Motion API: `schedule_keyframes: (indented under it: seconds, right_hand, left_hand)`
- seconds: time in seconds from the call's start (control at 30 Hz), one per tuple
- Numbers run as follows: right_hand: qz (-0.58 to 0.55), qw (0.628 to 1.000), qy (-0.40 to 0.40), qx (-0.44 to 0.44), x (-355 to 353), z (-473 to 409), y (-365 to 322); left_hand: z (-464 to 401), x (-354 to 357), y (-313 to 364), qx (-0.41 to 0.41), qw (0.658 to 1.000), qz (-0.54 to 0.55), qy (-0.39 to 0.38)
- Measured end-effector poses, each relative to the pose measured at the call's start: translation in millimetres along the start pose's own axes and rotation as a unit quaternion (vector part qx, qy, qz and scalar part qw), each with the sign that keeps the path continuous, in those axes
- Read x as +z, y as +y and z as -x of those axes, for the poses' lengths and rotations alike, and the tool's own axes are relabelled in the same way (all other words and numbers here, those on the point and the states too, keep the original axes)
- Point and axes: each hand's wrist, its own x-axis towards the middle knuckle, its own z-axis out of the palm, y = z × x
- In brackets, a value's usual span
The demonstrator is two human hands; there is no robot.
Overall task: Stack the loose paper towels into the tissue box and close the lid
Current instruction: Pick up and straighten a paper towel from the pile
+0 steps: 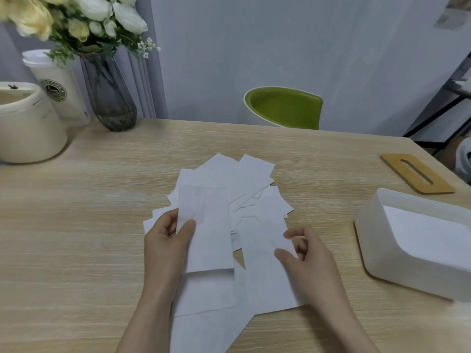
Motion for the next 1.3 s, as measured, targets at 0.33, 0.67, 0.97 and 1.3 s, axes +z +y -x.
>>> schedule_keyframes:
  seconds: [0.33,0.67,0.97,1.3]
  right_hand:
    - [-0.079,0.991,-0.078,0.069,-19.4,-10.7,2.5]
    - [-0.372,0.921,-0.066,0.098,-15.4,-6.8,-26.6]
    - [-0.399,0.907,-0.085,0.106,38.0,-7.6,-52.3]
    - [-0.336,0.937,-0.049,0.087,51.2,-11.4,-56.6]
  left_hand:
    - [4.6,7.2,2.6,-0.034,0.996,-0.005,-0.077]
    - [4.7,11.2,1.2,-0.030,0.994,-0.051,-0.092]
    - [3.8,11.6,4.0,-0.060,0.994,-0.012,-0.088]
    - [6.4,12.5,9.3,-0.081,0.991,0.026,-0.101]
